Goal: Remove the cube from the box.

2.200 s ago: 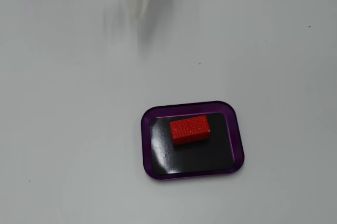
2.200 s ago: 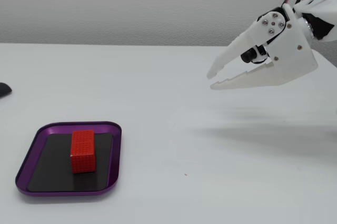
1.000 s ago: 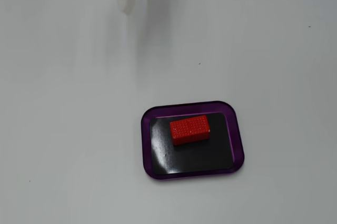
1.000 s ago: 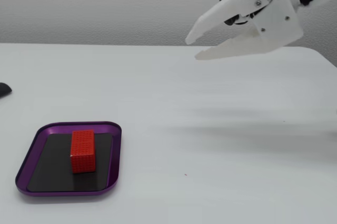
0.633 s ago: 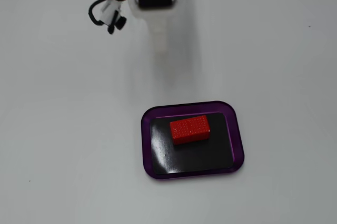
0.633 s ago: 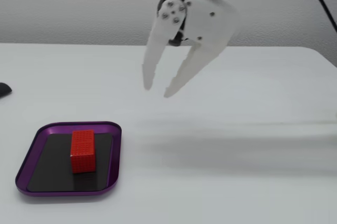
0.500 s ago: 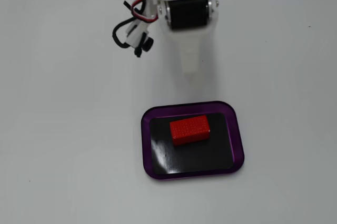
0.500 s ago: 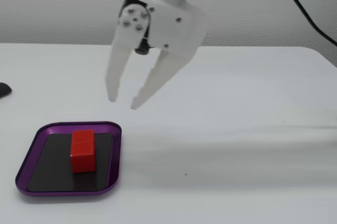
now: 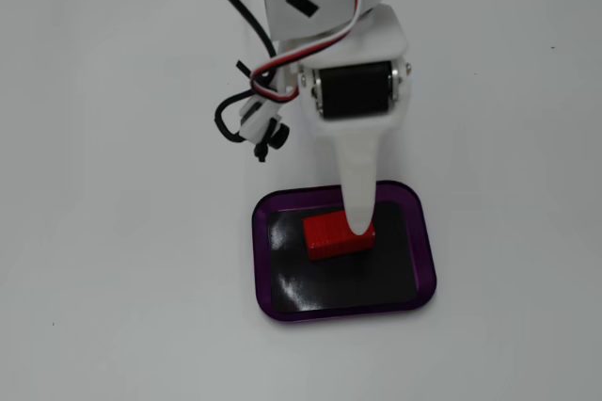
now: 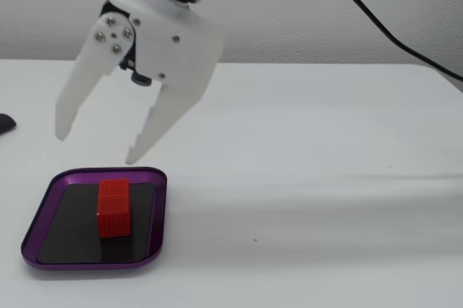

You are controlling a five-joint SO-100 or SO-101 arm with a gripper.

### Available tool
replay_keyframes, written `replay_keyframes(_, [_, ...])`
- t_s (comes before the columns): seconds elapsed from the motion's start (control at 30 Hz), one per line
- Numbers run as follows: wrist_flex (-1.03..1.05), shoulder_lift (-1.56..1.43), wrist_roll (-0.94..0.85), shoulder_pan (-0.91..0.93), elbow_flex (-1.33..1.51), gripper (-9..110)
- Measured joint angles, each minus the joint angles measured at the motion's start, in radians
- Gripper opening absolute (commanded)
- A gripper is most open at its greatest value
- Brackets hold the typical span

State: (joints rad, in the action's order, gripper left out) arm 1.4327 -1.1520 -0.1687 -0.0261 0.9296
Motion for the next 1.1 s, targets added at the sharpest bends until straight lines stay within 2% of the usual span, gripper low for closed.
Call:
replay_keyframes(0.5, [-0.195, 0.005, 0.0, 0.006, 0.187, 20])
replay_keyframes(1.1, [-0.307, 0.005, 0.0, 0.014, 0.296, 20])
